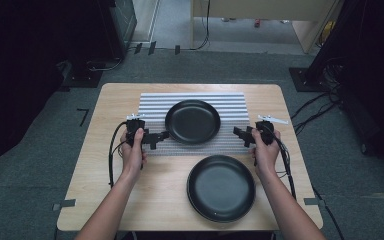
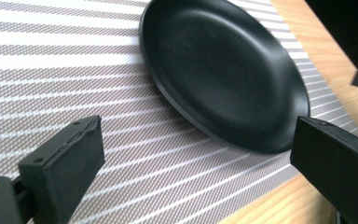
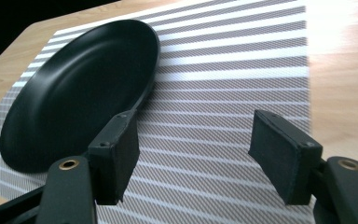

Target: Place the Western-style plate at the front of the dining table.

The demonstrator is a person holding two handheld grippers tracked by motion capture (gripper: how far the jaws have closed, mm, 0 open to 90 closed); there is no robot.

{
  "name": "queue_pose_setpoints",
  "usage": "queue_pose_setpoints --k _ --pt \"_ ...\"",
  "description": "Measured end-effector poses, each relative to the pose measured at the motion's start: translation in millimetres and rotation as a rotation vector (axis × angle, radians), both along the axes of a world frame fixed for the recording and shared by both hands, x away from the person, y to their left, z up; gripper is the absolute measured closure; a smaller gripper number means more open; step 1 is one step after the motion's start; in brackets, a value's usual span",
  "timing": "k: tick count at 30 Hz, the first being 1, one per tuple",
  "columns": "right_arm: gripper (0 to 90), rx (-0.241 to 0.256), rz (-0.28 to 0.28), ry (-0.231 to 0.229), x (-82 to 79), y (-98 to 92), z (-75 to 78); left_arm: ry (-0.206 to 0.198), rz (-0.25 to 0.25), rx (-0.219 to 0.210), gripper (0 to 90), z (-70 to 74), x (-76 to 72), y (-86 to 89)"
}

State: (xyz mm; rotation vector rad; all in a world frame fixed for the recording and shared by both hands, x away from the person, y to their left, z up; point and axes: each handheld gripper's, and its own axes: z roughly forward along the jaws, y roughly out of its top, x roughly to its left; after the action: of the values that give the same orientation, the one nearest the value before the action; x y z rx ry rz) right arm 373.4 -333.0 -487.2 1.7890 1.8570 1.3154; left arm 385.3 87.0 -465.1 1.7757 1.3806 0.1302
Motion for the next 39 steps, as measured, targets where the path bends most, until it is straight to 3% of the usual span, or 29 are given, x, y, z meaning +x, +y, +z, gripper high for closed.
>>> queue_pose_setpoints --k 4,5,16,25,32,39 --pt "32.2 -0.011 0.0 -0.013 -10.0 -8.6 1.6 -0.009 0.012 -0.001 2.5 -1.9 -9.1 6.2" --pt "32.0 -0.018 0.004 -0.02 -16.4 -14.0 3.6 -0.016 0.008 0.023 2.5 -2.4 -14.9 8.0" --pt "30.7 -0.026 0.016 -0.027 -49.7 -37.6 10.5 -0.053 0.0 0.054 2.5 0.1 -42.4 16.5" --pt "29.9 -0.017 0.009 -0.026 -82.8 -59.4 6.0 -0.076 0.021 0.054 2.5 0.7 -70.0 31.0" --pt "29.3 -0.036 -0.003 -0.028 -102.3 -72.6 -0.5 -0.07 0.038 0.065 2.5 -6.6 -81.9 42.1" --pt "29.0 -0.057 -0.018 -0.038 -124.2 -90.6 -3.5 -0.078 0.056 0.102 2.5 -13.6 -101.1 61.4"
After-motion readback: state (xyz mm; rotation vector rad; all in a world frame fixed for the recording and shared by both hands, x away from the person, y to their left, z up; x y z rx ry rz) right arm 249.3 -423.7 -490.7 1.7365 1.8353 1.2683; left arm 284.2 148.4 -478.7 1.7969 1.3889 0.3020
